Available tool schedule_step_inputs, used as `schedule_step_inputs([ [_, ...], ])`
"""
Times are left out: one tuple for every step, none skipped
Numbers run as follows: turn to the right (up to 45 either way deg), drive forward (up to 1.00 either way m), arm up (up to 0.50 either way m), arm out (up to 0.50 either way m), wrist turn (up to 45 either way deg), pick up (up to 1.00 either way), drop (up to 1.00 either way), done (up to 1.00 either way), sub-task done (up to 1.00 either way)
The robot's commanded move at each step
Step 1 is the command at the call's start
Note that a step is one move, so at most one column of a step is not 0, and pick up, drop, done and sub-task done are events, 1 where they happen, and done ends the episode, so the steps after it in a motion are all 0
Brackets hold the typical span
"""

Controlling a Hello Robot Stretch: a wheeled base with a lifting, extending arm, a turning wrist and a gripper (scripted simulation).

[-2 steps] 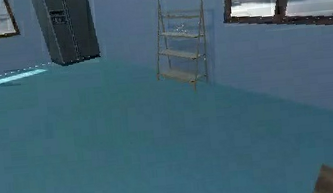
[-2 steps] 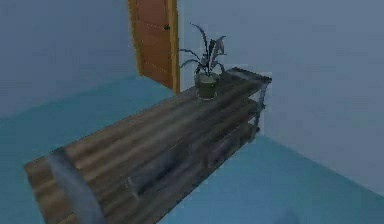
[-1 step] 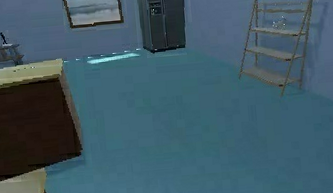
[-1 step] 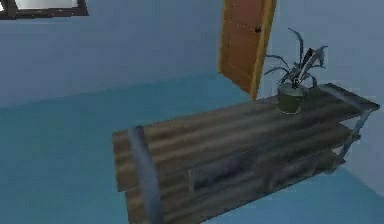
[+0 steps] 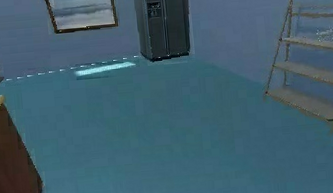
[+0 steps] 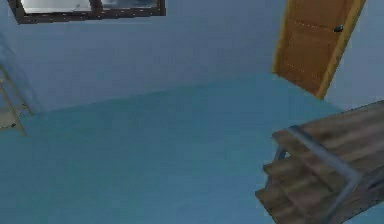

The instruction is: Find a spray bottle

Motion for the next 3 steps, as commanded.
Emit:
schedule_step_inputs([
  [-45.0, 0.0, 0.0, 0.0, 0.0, 0.0, 0.0, 0.0, 0.0],
  [-45.0, 0.0, 0.0, 0.0, 0.0, 0.0, 0.0, 0.0, 0.0],
  [0.0, 0.45, 0.0, 0.0, 0.0, 0.0, 0.0, 0.0, 0.0],
])
